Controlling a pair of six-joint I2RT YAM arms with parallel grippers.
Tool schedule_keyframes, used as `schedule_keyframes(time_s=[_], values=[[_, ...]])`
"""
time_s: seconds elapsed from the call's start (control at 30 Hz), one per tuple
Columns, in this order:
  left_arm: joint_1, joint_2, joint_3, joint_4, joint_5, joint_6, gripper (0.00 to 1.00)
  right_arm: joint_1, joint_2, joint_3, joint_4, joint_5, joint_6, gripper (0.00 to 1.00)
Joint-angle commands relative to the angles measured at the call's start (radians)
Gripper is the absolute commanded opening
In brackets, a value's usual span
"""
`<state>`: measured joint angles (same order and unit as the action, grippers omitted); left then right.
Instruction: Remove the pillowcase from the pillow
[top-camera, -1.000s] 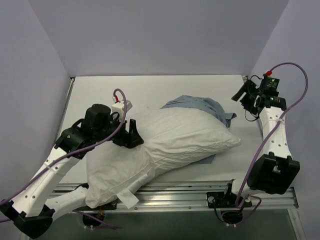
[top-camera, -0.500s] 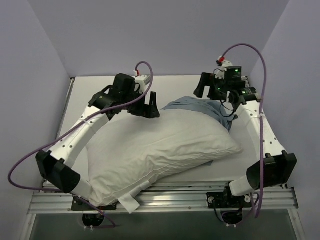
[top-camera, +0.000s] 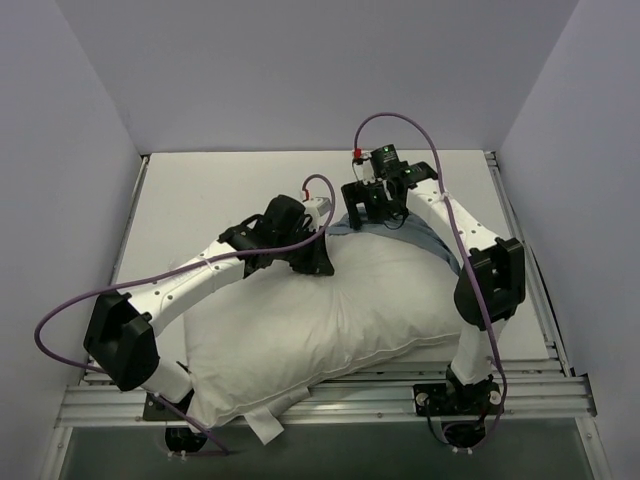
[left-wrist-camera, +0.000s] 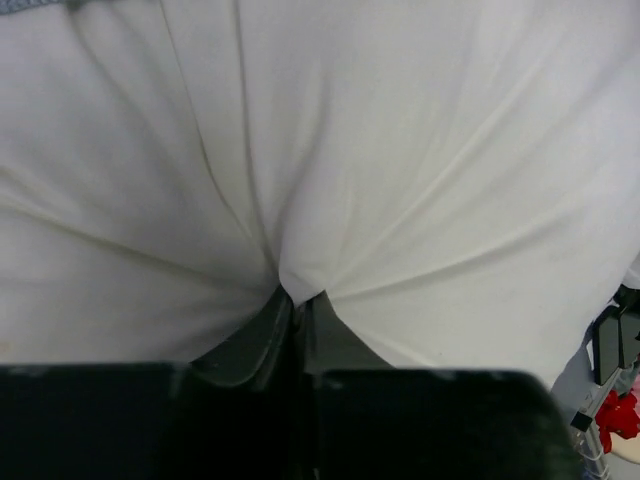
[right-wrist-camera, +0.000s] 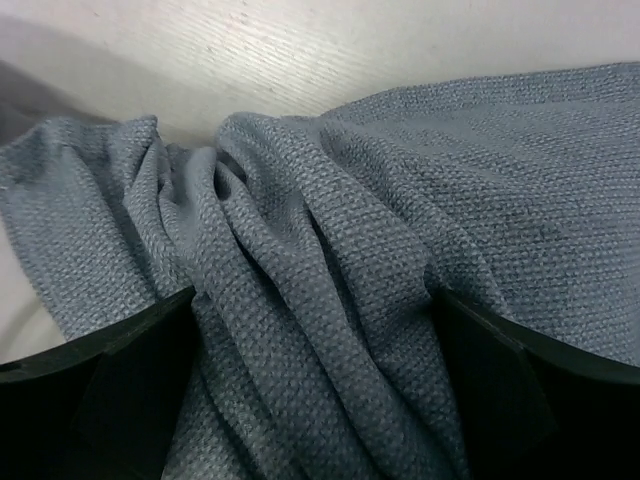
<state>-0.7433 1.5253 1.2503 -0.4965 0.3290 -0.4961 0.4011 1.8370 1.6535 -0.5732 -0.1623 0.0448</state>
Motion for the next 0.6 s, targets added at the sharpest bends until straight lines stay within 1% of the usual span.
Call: schedule_keyframes(time_s=[0.0,0.03,0.07,0.13,0.17,0.2,0.23,0.3,0.33,0.37,0.43,0.47,0.53,0.57], values=[[-0.030,0.003,-0.101,-0.050,-0.013,-0.036,0.06,-0.001,0.037,0.011,-0.149,0.053,-0.075,0.91],[-0.030,-0.004,-0.109,-0.051,-0.024,-0.033,0.03,-0.001,0.047,0.009,-0.178,0.061,-0.077,0.87],[-0.030,-0.005,-0.117,-0.057,-0.033,-0.029,0.02,-0.001,0.063,0.008,-0.188,0.073,-0.079,0.68],[-0.030,-0.016,-0.118,-0.082,-0.066,-0.013,0.02,-0.013,0.079,0.009,-0.191,0.139,-0.068,0.37],[-0.030,-0.020,-0.115,-0.092,-0.076,-0.009,0.02,-0.024,0.097,0.020,-0.192,0.159,-0.045,0.12],[-0.031,-0.027,-0.112,-0.115,-0.085,-0.004,0.02,-0.037,0.106,0.037,-0.194,0.222,-0.045,0.05],[-0.030,-0.043,-0.109,-0.123,-0.099,0.005,0.02,-0.072,0.113,0.086,-0.197,0.248,-0.013,0.00],[-0.030,-0.065,-0.117,-0.152,-0.113,0.010,0.02,-0.114,0.137,0.164,-0.209,0.309,0.022,0.00],[-0.030,-0.088,-0.127,-0.163,-0.122,0.010,0.02,-0.136,0.143,0.260,-0.223,0.361,0.030,0.00],[-0.030,-0.102,-0.137,-0.172,-0.134,0.008,0.02,-0.177,0.156,0.316,-0.229,0.394,0.039,0.00],[-0.028,-0.155,-0.160,-0.186,-0.146,-0.005,0.02,-0.215,0.175,0.438,-0.257,0.458,0.055,0.00],[-0.025,-0.175,-0.190,-0.186,-0.157,-0.019,0.02,-0.252,0.195,0.557,-0.263,0.513,0.062,0.00],[-0.018,-0.232,-0.219,-0.182,-0.159,-0.027,0.02,-0.289,0.211,0.658,-0.266,0.550,0.081,0.00],[0.007,-0.247,-0.238,-0.188,-0.160,-0.033,0.02,-0.306,0.225,0.746,-0.263,0.579,0.084,0.00]])
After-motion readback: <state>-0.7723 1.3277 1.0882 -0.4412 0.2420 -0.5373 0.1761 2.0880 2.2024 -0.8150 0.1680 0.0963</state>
